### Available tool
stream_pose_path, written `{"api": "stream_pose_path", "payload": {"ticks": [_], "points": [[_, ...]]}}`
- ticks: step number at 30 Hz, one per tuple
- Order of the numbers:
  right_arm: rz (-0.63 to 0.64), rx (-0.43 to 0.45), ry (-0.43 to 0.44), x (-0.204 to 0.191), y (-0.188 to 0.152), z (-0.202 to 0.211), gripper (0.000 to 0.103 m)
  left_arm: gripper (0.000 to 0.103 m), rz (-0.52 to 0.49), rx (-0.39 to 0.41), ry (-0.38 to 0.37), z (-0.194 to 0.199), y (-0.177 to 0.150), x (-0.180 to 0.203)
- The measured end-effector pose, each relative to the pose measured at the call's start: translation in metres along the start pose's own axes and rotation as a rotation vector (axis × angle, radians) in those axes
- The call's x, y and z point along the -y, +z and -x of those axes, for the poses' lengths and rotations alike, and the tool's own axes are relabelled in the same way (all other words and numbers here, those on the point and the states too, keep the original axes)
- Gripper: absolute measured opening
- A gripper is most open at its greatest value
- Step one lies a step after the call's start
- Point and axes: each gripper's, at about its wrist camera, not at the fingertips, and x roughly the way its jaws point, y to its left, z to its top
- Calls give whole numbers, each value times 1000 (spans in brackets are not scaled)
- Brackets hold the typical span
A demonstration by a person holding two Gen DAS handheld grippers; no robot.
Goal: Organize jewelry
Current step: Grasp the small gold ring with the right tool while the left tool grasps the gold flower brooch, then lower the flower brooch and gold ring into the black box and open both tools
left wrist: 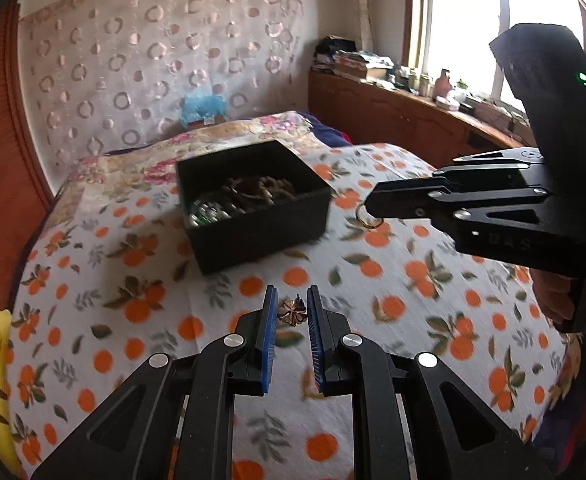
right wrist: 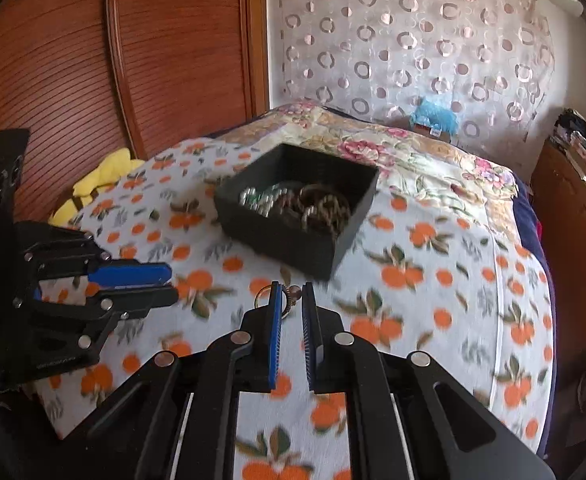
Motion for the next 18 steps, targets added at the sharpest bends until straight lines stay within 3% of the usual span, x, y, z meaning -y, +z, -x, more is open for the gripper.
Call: {"api": "stream_pose_path", "payload": {"ticks": [18], "points": [[-87,22,2,34,68,-55,12,14,41,31,65,-16,41,-43]]}}
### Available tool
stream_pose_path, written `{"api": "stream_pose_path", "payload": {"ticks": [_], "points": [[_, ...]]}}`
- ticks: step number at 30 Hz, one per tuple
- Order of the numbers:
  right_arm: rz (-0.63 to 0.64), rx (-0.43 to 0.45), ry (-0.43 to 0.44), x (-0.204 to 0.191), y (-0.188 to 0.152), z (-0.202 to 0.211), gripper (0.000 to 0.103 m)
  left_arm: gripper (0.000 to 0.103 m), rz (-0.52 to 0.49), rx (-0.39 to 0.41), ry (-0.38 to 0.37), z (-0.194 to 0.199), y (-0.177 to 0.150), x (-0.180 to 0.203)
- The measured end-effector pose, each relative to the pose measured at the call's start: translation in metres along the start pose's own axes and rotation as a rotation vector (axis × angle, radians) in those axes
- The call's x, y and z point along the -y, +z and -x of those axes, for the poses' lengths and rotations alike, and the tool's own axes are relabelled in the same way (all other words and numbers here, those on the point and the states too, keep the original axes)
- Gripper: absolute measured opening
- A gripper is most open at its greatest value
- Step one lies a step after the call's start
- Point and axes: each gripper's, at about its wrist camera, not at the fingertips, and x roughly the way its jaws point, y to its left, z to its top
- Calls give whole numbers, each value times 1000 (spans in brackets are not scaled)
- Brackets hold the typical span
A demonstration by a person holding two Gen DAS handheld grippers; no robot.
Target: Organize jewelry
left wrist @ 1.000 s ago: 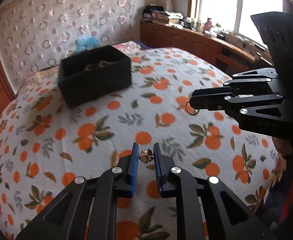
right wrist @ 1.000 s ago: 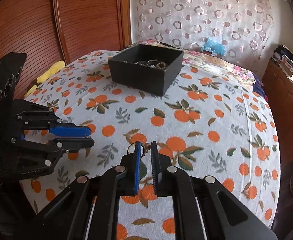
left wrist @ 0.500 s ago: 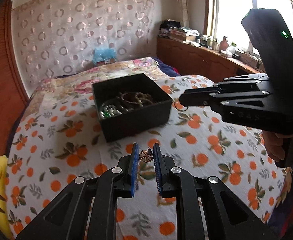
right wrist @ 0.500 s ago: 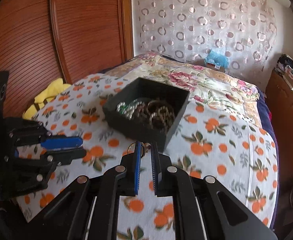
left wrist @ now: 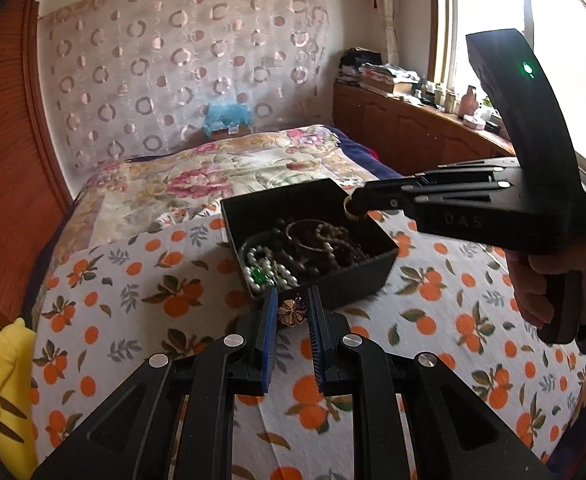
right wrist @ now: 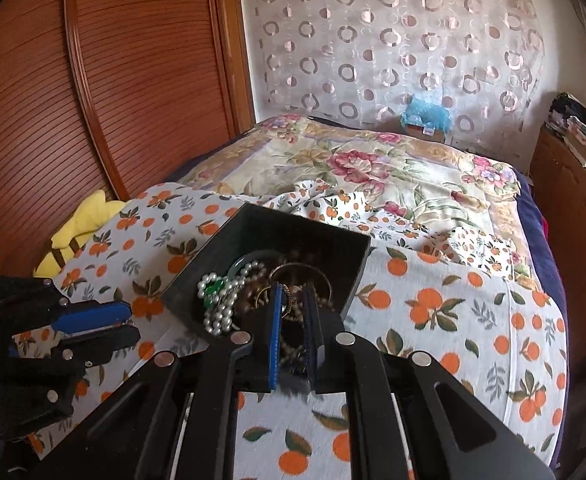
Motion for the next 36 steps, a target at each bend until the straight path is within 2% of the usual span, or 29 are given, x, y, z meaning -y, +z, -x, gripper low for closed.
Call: {"api": "stream_pose_path", "payload": {"ticks": [1,3,4,17,26,28,30,32,36], "points": [[5,0,-3,0,2,-2,16,14,3,1,3,-1,1,-1],[17,11,8,0,4,-3,35,14,8,2,10,-5,3,-3],[13,10,14,0,4,-3,35,14,11,0,12,-8,5,-4],[25,4,-74,19,-28,12,36,14,26,2,46,-47,36,-5],[-17,19,-84,33,-46,27,36,14,40,10,90,-58,55,-11],[-25,25,-86,34,-48,30,36,23,46,11,95,-57,54,-12],[-33,35,-88,32,-51,32,36,49,57,15,97,-53,51,-12],[-45,52,-102,29,-54,36,36,56,61,22,91,-47,46,-11],[-79,86,-113,25,-59,45,36,77,54,38,103,-32,39,-7]]}}
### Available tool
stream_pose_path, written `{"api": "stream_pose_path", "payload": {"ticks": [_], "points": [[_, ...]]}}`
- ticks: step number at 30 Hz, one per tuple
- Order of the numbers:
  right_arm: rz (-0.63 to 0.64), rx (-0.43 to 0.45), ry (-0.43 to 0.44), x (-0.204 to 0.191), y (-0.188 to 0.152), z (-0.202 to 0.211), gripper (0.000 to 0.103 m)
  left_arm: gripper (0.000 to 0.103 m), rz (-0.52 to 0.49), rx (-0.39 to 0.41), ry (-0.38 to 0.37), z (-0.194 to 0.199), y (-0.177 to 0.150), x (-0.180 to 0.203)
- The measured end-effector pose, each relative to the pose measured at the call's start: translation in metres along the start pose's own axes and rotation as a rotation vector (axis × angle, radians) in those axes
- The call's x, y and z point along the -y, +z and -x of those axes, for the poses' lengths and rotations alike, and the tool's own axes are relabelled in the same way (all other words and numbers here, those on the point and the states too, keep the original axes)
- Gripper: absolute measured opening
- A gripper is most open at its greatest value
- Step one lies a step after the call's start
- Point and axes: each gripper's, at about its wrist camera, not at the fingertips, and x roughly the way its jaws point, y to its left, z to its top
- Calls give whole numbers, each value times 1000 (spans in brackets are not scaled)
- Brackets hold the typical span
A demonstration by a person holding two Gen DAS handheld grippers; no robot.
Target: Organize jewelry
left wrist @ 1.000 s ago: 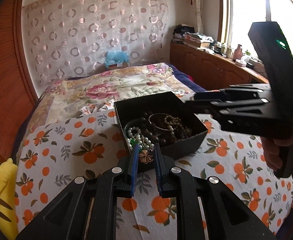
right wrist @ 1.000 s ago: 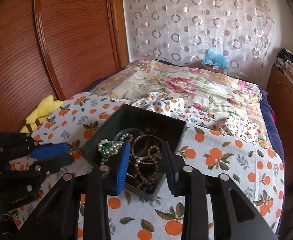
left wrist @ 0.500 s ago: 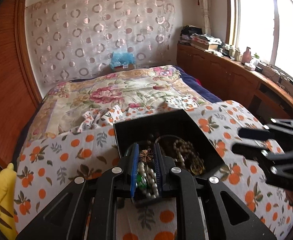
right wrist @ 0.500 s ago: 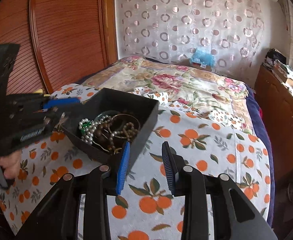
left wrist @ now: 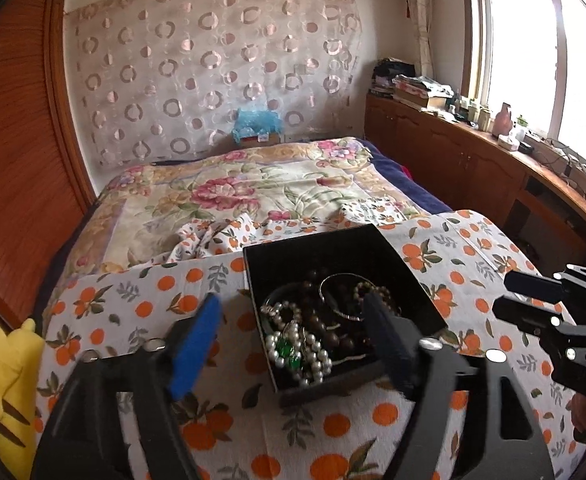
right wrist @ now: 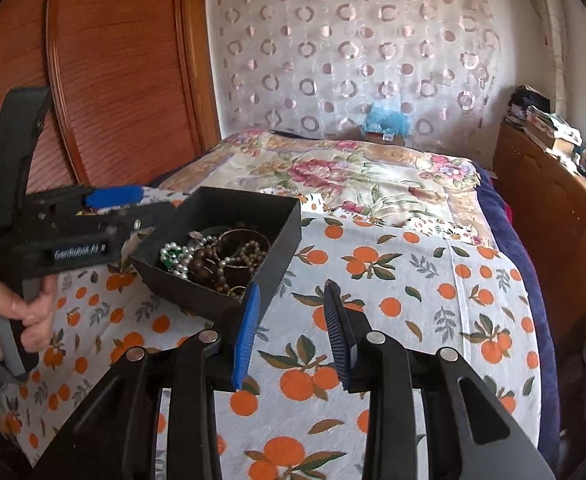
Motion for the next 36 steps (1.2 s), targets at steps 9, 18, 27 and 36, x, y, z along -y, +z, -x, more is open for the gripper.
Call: {"api": "stream_pose_path", "payload": {"ticks": [9,18,27,36], "points": [[-57,82,1,-15,-9,39,53,95,7,92,22,65,-17,8],[-84,152,-38,-30,-20,83,77,96,22,134,65,119,-35,19],[-93,220,-92,-37,-30,120,97,96,60,169,103,153,-58,18],[-93,244,-116,-47,-42,138,98,96,75,140,109,163,-74,15]]}}
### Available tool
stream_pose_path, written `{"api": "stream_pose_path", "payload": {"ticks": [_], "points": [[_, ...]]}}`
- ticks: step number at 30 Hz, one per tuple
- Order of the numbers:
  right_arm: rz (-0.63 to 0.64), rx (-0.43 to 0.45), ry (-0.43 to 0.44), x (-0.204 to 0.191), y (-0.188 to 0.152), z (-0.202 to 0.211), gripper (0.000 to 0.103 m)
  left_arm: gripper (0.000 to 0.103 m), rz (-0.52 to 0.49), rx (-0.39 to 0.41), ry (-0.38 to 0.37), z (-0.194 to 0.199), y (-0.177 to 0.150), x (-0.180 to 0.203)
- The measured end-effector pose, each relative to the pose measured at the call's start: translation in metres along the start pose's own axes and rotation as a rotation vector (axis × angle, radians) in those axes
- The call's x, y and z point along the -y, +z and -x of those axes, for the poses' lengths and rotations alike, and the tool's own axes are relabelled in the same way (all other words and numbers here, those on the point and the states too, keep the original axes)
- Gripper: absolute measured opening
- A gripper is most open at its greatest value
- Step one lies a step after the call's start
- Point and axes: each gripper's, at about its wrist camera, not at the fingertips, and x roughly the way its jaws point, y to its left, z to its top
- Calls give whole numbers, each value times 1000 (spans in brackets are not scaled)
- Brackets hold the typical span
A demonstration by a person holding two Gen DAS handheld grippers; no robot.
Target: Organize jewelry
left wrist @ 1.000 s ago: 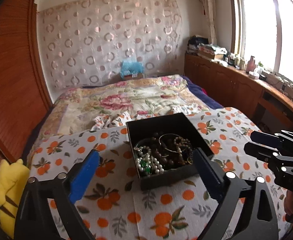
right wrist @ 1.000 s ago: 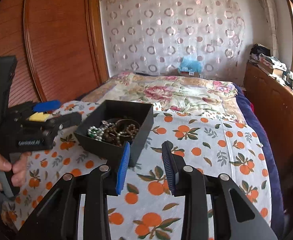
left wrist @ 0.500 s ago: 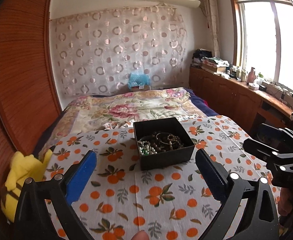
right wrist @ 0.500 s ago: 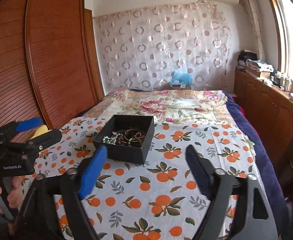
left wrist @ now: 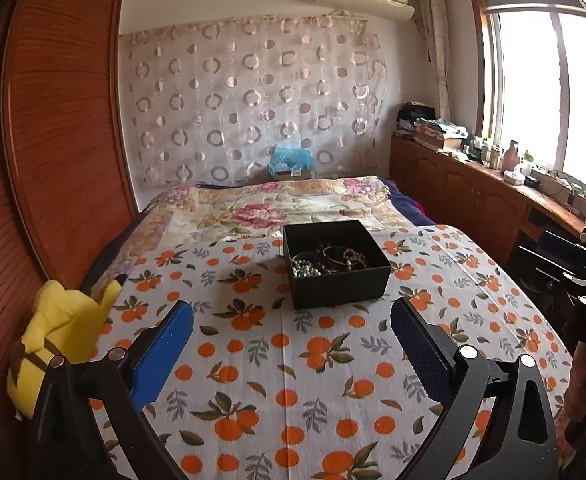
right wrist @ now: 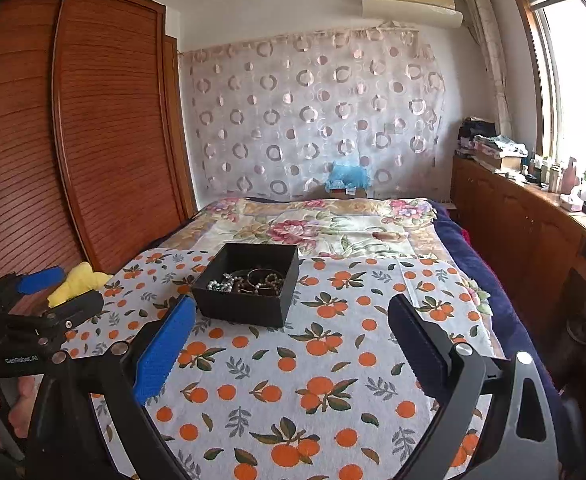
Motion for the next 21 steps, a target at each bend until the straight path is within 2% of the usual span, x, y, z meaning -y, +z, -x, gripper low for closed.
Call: {"api": "stream_pose_path", "payload": {"ticks": [21], "points": [[-2,-8,-1,0,-7,-1,98,96,5,15,-1,5,1,1]]}}
